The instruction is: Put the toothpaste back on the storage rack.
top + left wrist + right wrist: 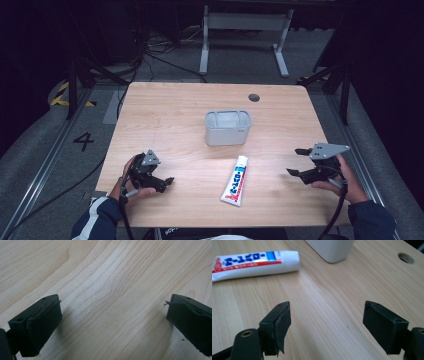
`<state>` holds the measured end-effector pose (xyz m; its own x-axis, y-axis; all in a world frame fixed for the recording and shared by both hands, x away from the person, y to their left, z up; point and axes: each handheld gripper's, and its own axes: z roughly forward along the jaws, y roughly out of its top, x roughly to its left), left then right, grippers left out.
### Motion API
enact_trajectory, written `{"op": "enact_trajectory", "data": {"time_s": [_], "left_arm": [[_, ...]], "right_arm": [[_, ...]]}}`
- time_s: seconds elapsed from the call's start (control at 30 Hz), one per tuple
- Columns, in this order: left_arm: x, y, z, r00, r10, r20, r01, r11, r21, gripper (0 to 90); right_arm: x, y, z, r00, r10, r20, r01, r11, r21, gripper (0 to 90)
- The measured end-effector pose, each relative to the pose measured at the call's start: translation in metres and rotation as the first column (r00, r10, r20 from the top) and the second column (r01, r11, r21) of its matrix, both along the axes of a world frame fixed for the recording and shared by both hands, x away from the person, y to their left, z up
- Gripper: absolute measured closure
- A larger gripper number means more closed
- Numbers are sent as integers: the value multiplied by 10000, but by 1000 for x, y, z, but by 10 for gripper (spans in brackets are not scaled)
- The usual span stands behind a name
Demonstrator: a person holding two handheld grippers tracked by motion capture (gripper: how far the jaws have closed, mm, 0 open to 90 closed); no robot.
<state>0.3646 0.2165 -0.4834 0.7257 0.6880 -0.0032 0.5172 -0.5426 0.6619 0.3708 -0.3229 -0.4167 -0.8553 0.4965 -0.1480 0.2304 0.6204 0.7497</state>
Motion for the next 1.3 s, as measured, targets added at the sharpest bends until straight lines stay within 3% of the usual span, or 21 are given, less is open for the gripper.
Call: {"op": "enact_trajectory", "data": {"time_s": [0.1, 0.3, 0.33, 0.53, 0.57, 0.8, 0.87, 1.0, 1.07, 1.2, 1.3], "left_arm": [[0, 0, 0, 10000, -1, -44, 0, 10000, -26, 2], [0, 0, 0, 10000, -19, -34, 19, 10000, -30, 2], [0, 0, 0, 10000, -17, -32, 17, 10000, -28, 2], [-1, 0, 0, 10000, 32, -59, -32, 10000, -56, 2], [-1, 0, 0, 10000, 32, -59, -32, 10000, -56, 2], [-7, 3, 0, 9997, 198, -120, -198, 9998, -55, 4], [-10, 3, 0, 9995, 311, -85, -311, 9995, -73, 4], [-16, 5, 0, 9992, 402, -65, -402, 9992, -85, 4], [-18, 6, 0, 9991, 412, -51, -412, 9991, -95, 4], [-24, 9, 0, 9987, 500, -62, -500, 9987, -50, 5], [-28, 12, 0, 9982, 589, -53, -590, 9982, -60, 6]], "right_arm": [[5, 20, 8, 9977, 670, 70, -668, 9975, -248, 238], [11, 49, 14, 9851, 1718, -35, -1716, 9819, -799, 249], [12, 59, 14, 9795, 2014, 16, -2000, 9740, -1068, 245], [14, 84, 14, 9594, 2814, -189, -2807, 9467, -1581, 238], [14, 84, 14, 9594, 2814, -189, -2807, 9467, -1581, 238], [14, 106, 13, 9281, 3698, -436, -3714, 9110, -1791, 232], [14, 113, 12, 9157, 3987, -503, -4005, 8954, -1946, 231], [15, 124, 9, 9031, 4247, -644, -4278, 8757, -2238, 230], [17, 129, 7, 8919, 4462, -738, -4503, 8614, -2350, 230], [19, 138, 3, 8807, 4654, -878, -4715, 8436, -2569, 224], [20, 146, 1, 8616, 4968, -1042, -5050, 8182, -2747, 221]]}}
